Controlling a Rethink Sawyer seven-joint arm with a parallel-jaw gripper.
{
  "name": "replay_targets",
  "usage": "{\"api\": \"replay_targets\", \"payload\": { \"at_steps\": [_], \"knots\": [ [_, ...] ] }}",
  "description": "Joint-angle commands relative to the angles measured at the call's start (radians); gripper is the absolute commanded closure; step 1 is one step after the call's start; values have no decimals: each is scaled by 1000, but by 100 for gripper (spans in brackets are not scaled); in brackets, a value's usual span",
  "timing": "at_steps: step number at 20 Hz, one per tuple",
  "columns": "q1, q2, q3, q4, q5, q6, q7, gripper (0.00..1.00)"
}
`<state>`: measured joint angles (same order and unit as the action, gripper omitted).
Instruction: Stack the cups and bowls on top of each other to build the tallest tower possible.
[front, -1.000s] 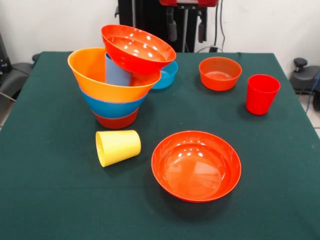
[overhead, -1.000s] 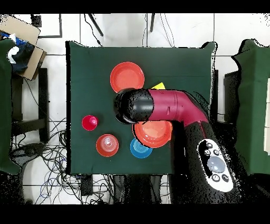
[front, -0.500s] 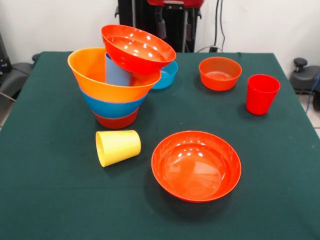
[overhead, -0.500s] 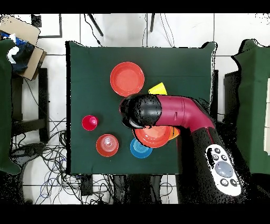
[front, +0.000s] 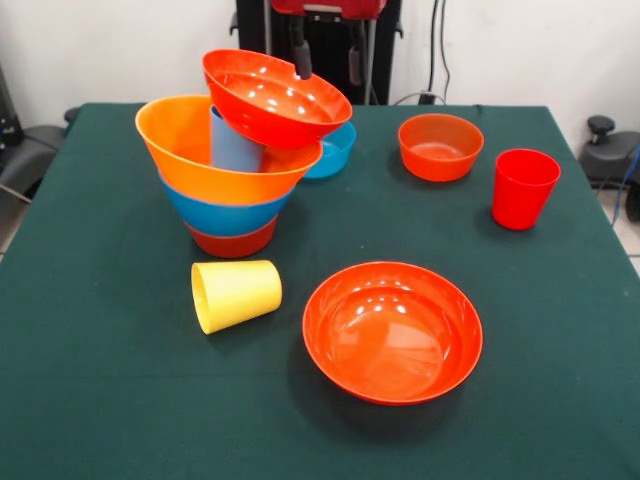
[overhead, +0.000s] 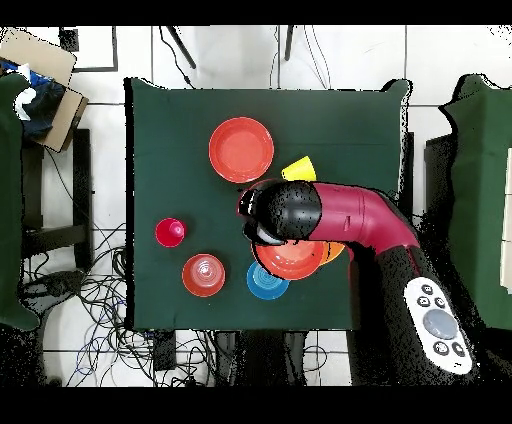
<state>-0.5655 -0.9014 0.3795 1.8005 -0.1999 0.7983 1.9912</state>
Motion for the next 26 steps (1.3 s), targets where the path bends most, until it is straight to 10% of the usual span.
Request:
{"api": "replay_targets", "payload": {
  "at_steps": [1, 26],
  "knots": [
    [-17, 61, 59, 59, -39, -18, -102, 0],
    [-79, 127, 87, 30, -105, -39, -150, 0]
  ]
}}
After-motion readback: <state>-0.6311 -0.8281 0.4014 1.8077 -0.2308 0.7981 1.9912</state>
